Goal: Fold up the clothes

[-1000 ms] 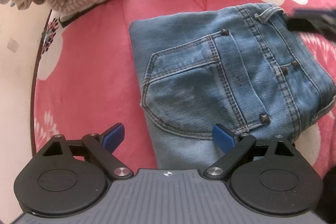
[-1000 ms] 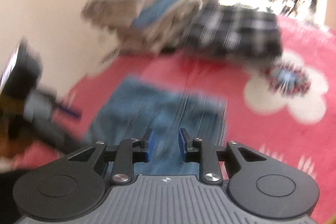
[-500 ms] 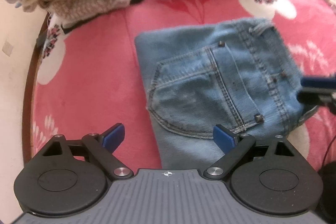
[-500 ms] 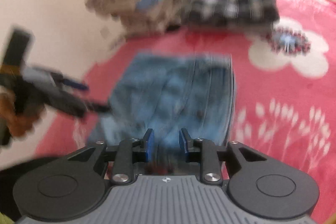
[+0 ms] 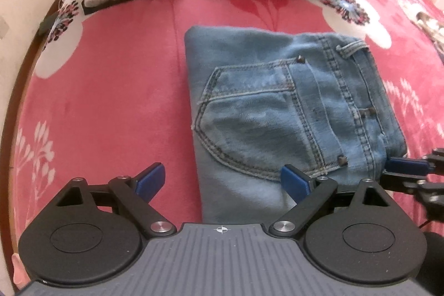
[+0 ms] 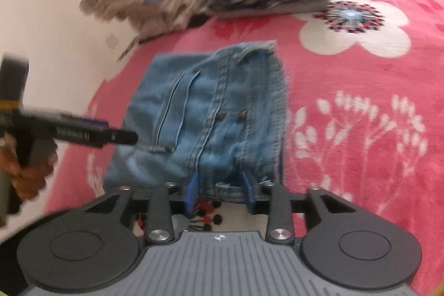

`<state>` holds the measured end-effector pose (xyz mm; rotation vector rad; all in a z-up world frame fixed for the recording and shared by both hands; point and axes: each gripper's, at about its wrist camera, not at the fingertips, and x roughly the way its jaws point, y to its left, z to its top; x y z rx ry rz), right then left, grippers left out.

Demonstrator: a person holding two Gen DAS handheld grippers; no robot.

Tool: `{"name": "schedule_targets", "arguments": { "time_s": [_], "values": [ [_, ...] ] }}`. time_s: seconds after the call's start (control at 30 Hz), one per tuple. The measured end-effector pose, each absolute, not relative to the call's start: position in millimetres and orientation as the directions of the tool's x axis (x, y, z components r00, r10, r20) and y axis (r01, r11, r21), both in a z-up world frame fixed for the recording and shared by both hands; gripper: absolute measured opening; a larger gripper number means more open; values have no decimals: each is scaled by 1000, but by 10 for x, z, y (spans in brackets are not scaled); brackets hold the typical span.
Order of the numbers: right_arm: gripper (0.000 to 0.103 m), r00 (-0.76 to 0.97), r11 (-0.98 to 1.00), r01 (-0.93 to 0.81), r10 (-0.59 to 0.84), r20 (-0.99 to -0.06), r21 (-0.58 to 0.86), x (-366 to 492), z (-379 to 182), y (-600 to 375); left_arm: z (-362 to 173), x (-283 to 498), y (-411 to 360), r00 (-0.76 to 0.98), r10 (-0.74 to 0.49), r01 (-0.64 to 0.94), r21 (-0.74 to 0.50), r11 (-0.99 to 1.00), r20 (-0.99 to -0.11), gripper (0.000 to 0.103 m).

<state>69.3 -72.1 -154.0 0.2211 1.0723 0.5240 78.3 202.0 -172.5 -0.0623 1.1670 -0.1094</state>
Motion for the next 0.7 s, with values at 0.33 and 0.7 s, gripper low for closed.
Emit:
{"name": "schedule_targets", "arguments": {
  "time_s": [0.33, 0.7],
  "values": [
    [78, 437, 723, -3, 623, -649, 691, 958, -1658, -1400, -1722, 803, 2254, 435, -216, -8, -244, 970, -874, 91],
    [96, 336, 576, 63, 757, -561, 815, 1617, -2409, -1441, -1957, 1136, 2380, 381, -406, 39, -425, 905, -831, 89]
  ]
}}
